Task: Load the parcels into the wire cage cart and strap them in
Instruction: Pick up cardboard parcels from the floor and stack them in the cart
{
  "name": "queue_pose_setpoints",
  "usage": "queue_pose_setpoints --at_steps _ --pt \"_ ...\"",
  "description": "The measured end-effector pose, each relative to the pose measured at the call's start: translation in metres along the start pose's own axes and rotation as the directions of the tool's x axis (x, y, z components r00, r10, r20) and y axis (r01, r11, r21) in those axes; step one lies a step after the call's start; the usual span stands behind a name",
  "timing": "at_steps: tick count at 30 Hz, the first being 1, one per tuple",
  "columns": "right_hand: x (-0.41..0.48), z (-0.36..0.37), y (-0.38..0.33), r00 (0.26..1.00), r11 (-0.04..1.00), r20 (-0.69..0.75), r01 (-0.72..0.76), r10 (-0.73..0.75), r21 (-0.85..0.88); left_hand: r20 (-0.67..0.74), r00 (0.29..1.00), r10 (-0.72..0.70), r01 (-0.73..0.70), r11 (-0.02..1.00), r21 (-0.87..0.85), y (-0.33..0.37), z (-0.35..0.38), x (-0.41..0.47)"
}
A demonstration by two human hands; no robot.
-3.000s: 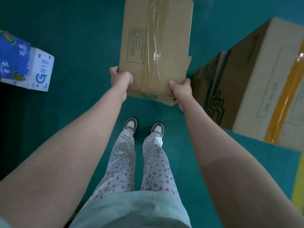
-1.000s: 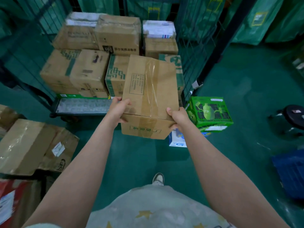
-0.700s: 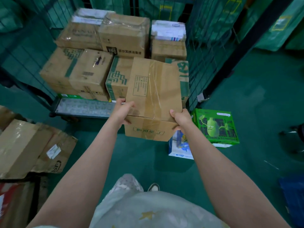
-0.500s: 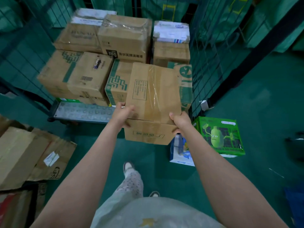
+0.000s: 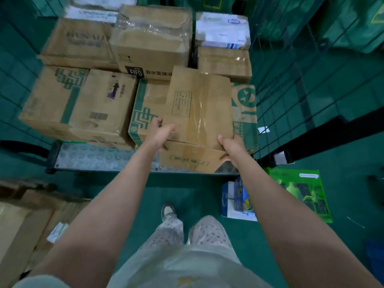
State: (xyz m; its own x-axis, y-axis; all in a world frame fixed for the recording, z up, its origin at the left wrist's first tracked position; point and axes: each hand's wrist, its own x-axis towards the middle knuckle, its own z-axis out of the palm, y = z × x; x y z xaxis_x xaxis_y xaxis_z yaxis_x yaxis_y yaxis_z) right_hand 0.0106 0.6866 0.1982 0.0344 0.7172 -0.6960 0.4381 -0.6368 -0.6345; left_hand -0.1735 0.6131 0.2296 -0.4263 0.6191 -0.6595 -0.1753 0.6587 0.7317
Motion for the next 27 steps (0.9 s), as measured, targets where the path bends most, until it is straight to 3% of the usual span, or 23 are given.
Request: queue_pose_setpoints --at_steps 9,17,27 --pt "0.083 0.022 -0.037 0.999 0.999 -0.037 -0.005 0.006 0.036 -0.076 0.997 0.001 0.007 0.995 0.1 0.04 0.019 0.084" --pt "0.137 -0.002 -0.055 0.998 0.994 -0.02 -0.057 0.059 0.091 -0.106 0.993 0.044 -0.028 0.989 0.143 0.062 0.063 0.122" --pt "0.153 -0.027 -0.055 0.994 0.998 -0.088 -0.065 0.065 0.001 -0.033 0.998 0.05 -0.045 0.99 0.133 0.054 0.083 0.132"
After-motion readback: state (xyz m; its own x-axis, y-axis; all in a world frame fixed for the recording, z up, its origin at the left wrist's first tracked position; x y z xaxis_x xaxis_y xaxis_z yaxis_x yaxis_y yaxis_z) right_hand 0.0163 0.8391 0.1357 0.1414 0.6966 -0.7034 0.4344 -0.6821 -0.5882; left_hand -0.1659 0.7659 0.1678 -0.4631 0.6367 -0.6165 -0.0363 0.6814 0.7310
